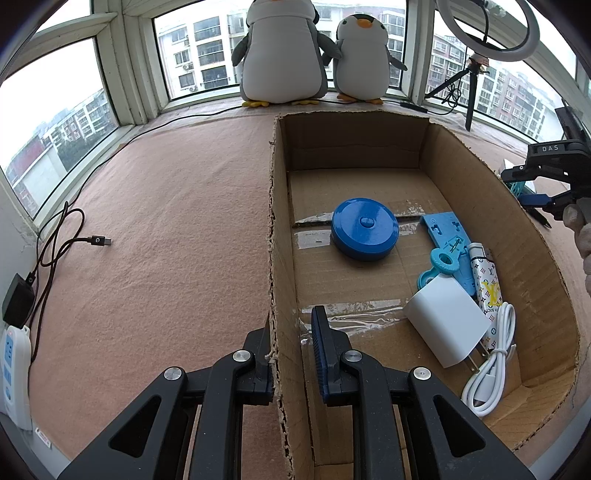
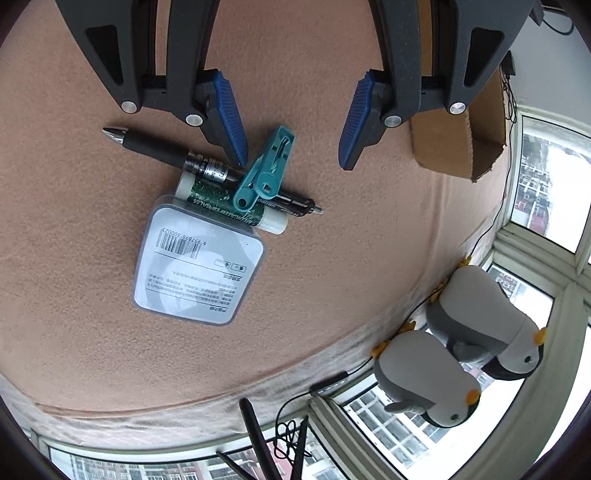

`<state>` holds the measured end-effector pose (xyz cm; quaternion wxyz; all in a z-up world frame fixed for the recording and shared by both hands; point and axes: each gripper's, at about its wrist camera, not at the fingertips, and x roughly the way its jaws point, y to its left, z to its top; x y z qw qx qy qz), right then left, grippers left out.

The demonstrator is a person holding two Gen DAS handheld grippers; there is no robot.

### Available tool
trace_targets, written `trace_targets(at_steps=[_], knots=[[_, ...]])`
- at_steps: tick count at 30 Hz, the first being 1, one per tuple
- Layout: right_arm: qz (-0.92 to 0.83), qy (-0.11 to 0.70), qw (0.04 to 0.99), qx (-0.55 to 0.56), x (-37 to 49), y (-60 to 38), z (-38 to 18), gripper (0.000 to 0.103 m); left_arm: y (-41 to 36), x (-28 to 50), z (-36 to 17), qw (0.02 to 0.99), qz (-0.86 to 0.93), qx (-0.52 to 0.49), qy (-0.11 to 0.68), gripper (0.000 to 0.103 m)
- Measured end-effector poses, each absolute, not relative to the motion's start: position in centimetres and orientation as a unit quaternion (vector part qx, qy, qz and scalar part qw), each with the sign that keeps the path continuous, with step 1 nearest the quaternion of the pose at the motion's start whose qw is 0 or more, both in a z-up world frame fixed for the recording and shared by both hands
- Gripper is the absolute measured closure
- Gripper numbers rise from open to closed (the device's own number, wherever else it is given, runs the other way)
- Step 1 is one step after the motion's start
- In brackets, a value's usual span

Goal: Organize rigid objects

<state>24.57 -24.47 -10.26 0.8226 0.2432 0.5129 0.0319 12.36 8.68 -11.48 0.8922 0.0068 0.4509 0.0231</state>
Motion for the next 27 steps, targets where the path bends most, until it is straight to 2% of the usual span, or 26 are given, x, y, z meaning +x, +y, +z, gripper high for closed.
trace_targets(at_steps=[6, 9, 11, 27], knots=[[0.031, 0.518, 0.82, 0.242, 24.8, -24.5, -10.7, 0.066, 8.6, 12.4, -11.5, 0.892, 0.022, 0.007, 0.451, 0.086], [0.031, 0.519, 0.819, 0.242, 24.9, -24.6, -10.8, 0.075, 8.6, 12.4, -11.5, 0.892, 0.023, 0.007, 0.451, 0.086], [0.03, 0.52, 0.818, 0.244, 24.9, -24.9, -10.9, 0.085, 8.6, 12.4, -11.5, 0.892, 0.023, 0.007, 0.451, 0.086], [0.069, 0.508, 0.824, 0.242, 22.0, -25.0, -10.4, 0.086, 8.6, 12.4, -11.5, 0.892, 0.022, 0.008, 0.451, 0.086]])
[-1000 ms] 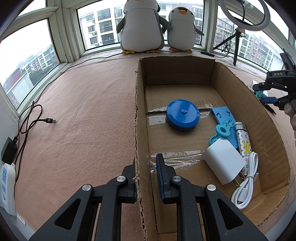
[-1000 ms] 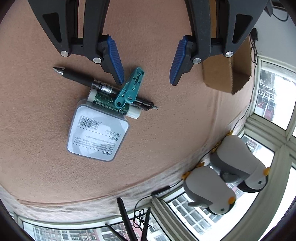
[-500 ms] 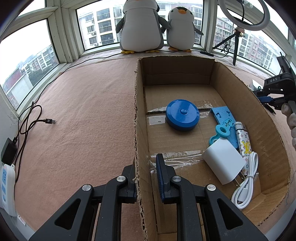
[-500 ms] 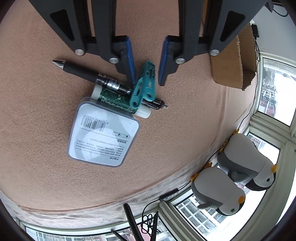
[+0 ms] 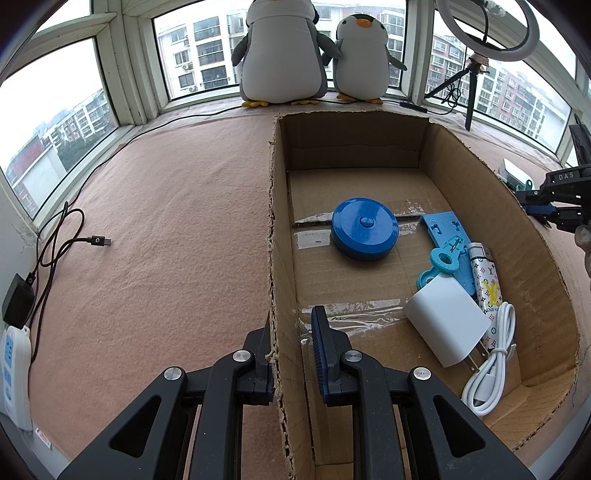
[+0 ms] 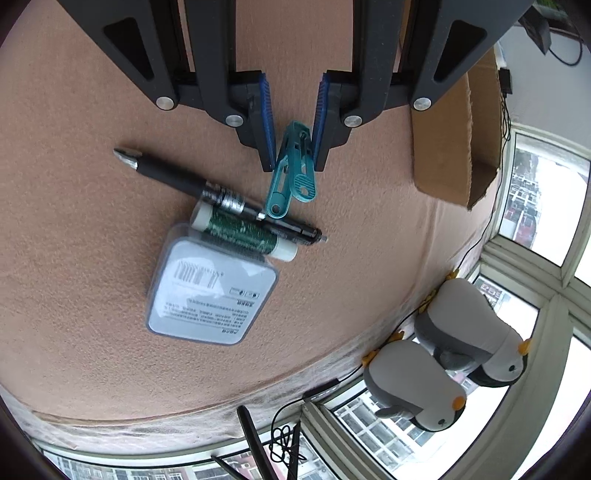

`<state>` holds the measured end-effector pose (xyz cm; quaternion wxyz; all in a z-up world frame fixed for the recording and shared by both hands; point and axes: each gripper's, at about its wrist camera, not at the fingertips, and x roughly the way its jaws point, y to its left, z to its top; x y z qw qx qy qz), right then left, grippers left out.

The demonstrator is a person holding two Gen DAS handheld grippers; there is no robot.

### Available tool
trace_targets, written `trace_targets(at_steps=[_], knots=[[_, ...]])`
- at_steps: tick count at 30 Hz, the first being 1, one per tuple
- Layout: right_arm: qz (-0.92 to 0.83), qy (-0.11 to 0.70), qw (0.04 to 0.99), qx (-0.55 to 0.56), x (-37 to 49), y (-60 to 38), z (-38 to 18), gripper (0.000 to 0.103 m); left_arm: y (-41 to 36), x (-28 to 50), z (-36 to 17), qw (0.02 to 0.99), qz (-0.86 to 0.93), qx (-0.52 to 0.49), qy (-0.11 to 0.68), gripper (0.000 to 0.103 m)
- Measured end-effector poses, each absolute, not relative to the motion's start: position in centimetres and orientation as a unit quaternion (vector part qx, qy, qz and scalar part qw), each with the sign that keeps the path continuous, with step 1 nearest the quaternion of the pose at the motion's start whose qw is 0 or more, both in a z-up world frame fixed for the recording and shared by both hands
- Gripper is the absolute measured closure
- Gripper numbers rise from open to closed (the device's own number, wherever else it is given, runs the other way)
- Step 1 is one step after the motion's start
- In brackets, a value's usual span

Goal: Organize rigid objects

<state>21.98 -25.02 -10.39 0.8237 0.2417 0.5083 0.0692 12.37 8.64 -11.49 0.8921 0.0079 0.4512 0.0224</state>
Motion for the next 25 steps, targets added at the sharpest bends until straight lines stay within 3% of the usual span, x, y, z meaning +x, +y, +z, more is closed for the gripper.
trace_targets(at_steps=[10, 17, 25], knots=[[0.14, 0.479, 0.838, 0.223, 17.0, -22.4, -6.8, 0.086, 8.7, 12.4, -11.5, 0.892, 0.023, 0.007, 0.451, 0.086], [0.211, 0.453, 0.852, 0.155, 13.0, -16.7, -3.1, 0.086, 8.7, 12.4, -11.5, 0.892, 0.023, 0.009, 0.451, 0.086], [0.256, 0.443, 0.858, 0.047, 9.5, -9.4, -2.8, 0.086, 8.7, 12.3, -11.4, 0.892, 0.023, 0.007, 0.451, 0.086]])
